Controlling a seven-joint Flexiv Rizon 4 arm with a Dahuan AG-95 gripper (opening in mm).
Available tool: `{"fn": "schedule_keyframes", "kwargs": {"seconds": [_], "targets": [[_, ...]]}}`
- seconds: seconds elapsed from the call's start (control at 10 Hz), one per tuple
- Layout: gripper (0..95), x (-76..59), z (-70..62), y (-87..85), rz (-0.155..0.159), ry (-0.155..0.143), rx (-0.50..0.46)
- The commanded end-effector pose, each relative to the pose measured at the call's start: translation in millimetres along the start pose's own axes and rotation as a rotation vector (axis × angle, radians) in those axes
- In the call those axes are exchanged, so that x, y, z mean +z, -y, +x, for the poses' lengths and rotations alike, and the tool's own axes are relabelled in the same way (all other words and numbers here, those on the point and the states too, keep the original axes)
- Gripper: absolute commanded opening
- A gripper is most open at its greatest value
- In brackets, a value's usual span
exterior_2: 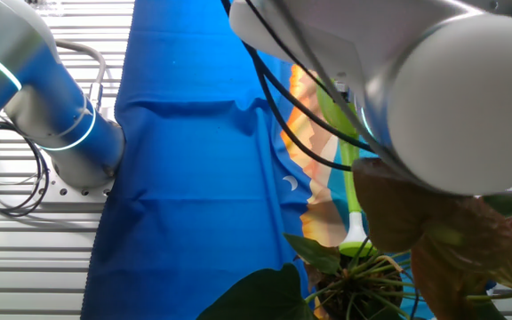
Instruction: Water the plant
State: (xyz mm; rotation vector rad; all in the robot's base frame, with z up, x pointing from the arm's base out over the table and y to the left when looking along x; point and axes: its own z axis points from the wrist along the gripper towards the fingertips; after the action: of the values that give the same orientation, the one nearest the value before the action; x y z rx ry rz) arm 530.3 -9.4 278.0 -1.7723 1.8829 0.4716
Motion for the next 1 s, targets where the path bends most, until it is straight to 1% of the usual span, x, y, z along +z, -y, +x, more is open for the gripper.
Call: {"fn": "schedule_keyframes", "kwargs": {"seconds": [0.1, 0.2, 0.5, 1.0], "targets": [[0.0, -0.5, -0.6, 0.3, 0.002, 0.004, 0.003], [0.0, -1.2, -0.2, -0.2, 0.002, 0.008, 0.003], [0.0, -2.2, 0.4, -0.8, 0.006, 0.01, 0.006], [0.0, -6.2, 2.7, -3.8, 0.012, 0.031, 0.012]]}}
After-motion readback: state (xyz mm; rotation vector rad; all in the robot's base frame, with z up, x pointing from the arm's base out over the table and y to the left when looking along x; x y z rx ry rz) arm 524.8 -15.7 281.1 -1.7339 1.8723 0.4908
